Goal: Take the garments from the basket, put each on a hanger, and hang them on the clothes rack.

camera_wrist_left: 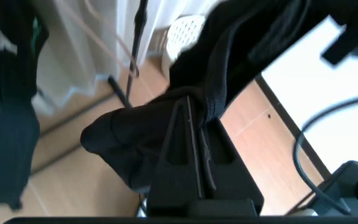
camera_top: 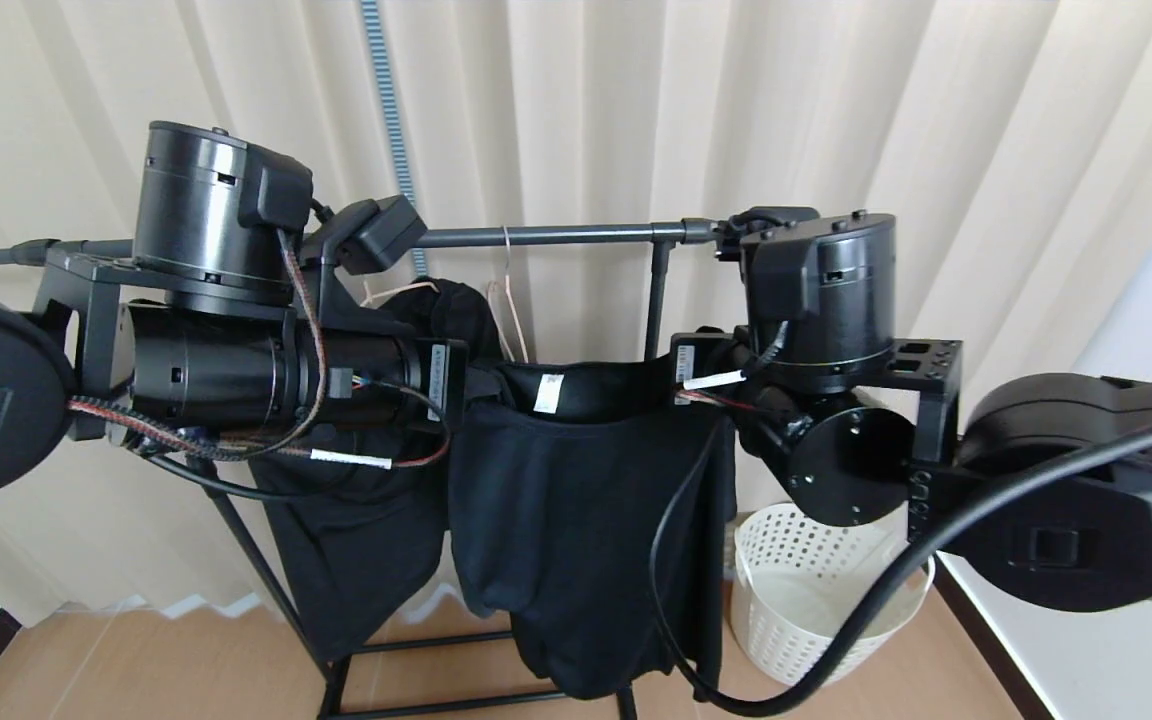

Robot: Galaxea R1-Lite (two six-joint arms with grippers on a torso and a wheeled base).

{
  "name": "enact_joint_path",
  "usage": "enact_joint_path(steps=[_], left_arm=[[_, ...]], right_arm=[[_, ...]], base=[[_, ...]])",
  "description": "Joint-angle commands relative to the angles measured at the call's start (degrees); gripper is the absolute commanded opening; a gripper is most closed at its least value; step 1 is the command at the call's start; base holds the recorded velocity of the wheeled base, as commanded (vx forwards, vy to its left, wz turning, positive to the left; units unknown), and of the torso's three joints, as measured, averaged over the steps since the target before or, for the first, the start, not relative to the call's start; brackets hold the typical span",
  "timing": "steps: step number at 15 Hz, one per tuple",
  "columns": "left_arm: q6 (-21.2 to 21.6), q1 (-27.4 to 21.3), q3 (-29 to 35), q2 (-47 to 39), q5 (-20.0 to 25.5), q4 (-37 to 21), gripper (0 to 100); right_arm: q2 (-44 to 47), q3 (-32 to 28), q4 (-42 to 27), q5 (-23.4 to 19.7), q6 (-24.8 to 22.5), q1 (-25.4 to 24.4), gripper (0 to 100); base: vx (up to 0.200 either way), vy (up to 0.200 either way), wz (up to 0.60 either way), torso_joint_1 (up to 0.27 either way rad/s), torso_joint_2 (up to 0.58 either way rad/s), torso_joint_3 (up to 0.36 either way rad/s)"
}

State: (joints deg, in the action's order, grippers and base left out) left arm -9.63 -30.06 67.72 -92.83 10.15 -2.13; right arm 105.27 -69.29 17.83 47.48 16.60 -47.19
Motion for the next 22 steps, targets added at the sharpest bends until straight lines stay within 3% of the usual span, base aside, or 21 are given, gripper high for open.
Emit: enact_joint_path(steps=[1, 8, 10, 11, 13, 15, 17, 18, 19, 21, 22], left_arm=[[0.40, 0.53, 1.01, -0.77, 1.36, 0.29, 0], [1.19, 0.53, 4.26, -2.62, 1.89, 2.05, 0], [1.11, 0.35, 5.85, -3.58, 1.89, 2.66, 0], [1.11, 0.35, 6.90, -4.29, 1.89, 2.66, 0], [1.11, 0.27, 7.96, -4.99, 1.89, 2.66, 0], [1.19, 0.09, 8.13, -4.99, 1.89, 2.75, 0], [1.28, -0.52, 7.96, -4.82, 1.89, 2.75, 0], [1.19, -0.79, 7.96, -4.82, 1.89, 2.75, 0], [1.19, -0.79, 7.96, -4.82, 1.80, 2.75, 0], [1.02, -0.79, 8.13, -4.82, 1.71, 2.84, 0], [1.02, -0.70, 8.22, -4.82, 1.53, 2.84, 0]], right_arm=[[-4.72, 2.32, 0.01, 2.09, -0.52, -1.59, 0], [-5.60, 5.22, 0.01, 3.14, -1.84, -3.44, 0], [-6.30, 7.59, -0.17, 2.79, -4.47, -3.00, 0], [-7.18, 9.35, -0.61, 1.74, -6.94, -2.03, 100], [-10.52, 13.66, -2.01, -3.98, -10.98, -1.06, 100], [-15.35, 18.23, -4.04, -14.61, -16.16, 0.34, 100], [-16.32, 20.78, -4.12, -24.98, -16.78, 0.78, 100], [-16.76, 21.48, -4.39, -28.15, -17.04, 0.87, 100], [-17.73, 23.76, -4.30, -35.00, -19.59, 1.75, 100], [-18.25, 26.14, -4.30, -39.57, -24.25, 3.86, 100], [-18.96, 28.51, -3.86, -44.67, -27.41, 4.30, 100]], base=[[0.000, 0.000, 0.00, 0.000, 0.00, 0.000], [0.000, 0.000, 0.00, 0.000, 0.00, 0.000], [0.000, 0.000, 0.00, 0.000, 0.00, 0.000], [0.000, 0.000, 0.00, 0.000, 0.00, 0.000], [0.000, 0.000, 0.00, 0.000, 0.00, 0.000], [0.000, 0.000, 0.00, 0.000, 0.00, 0.000], [0.000, 0.000, 0.00, 0.000, 0.00, 0.000], [0.000, 0.000, 0.00, 0.000, 0.00, 0.000], [0.000, 0.000, 0.00, 0.000, 0.00, 0.000], [0.000, 0.000, 0.00, 0.000, 0.00, 0.000], [0.000, 0.000, 0.00, 0.000, 0.00, 0.000]])
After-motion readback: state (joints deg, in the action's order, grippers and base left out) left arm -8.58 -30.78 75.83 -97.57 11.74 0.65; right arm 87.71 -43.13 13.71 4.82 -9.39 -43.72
